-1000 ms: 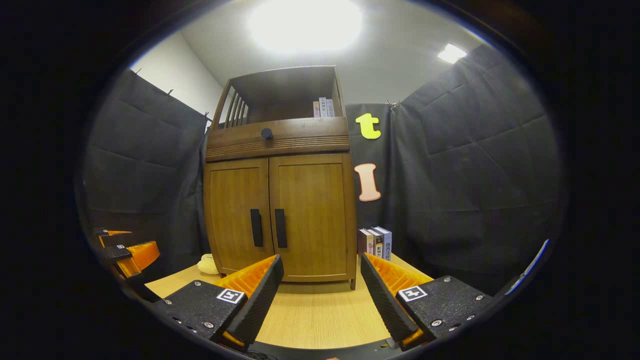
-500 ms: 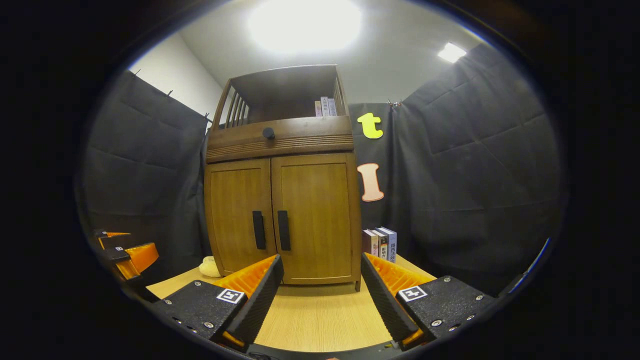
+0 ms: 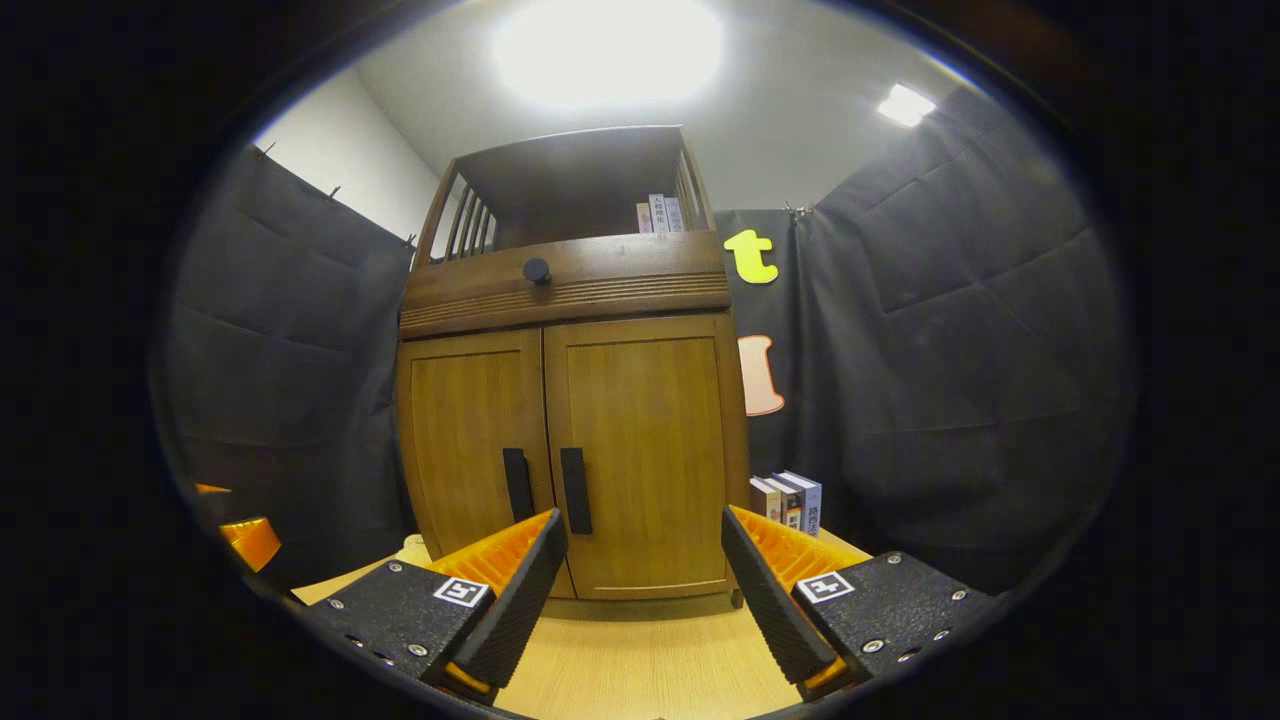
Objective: Open the right door of the double-door shoe cabinet with the right hand, and open the left door with the left hand.
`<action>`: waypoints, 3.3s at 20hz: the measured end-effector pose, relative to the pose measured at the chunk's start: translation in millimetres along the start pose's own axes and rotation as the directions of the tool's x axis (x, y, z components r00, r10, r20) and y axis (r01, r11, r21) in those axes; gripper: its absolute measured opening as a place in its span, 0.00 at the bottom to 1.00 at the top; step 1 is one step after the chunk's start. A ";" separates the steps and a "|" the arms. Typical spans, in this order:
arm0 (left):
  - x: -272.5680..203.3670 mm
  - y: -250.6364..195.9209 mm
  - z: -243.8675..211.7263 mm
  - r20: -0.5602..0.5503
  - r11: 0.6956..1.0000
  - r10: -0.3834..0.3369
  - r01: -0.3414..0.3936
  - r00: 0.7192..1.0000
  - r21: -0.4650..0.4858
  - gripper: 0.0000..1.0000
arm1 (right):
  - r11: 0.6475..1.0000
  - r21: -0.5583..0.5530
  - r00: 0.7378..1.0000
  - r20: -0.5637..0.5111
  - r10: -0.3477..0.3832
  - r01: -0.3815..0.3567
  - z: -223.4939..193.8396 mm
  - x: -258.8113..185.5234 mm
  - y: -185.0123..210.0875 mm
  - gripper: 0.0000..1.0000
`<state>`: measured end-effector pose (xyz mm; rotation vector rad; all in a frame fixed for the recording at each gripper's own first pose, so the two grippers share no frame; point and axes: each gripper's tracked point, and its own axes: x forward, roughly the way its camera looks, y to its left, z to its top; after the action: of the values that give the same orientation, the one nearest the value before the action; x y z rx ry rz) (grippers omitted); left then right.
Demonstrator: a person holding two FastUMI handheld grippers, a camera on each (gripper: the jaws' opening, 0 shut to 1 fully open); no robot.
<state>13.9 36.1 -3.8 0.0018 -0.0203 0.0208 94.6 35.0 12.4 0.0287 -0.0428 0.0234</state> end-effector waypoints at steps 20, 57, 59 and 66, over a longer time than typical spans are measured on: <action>4.1 80.0 -24.9 -0.034 0.993 0.120 -0.119 0.992 0.022 0.87 | 0.997 0.025 0.998 0.010 0.068 -0.068 -15.2 161.4 62.7 0.92; -28.9 73.2 -6.1 -0.013 0.987 0.152 -0.151 0.988 0.058 0.93 | 0.987 0.037 0.967 -0.199 0.160 -0.155 -87.7 195.6 71.7 0.24; -31.6 67.3 -5.1 -0.013 0.988 0.146 -0.145 0.989 0.054 0.93 | 0.985 0.037 0.965 -0.198 0.171 -0.167 -89.8 189.2 70.5 0.22; -34.5 38.9 3.3 -0.006 0.991 0.124 -0.124 0.992 0.048 0.93 | 0.978 0.033 0.957 -0.205 0.207 -0.204 -89.3 170.8 62.1 0.22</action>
<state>-21.5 74.2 -1.1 0.0484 -0.0109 0.1459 267.4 103.5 -67.7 0.0332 0.1642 0.2348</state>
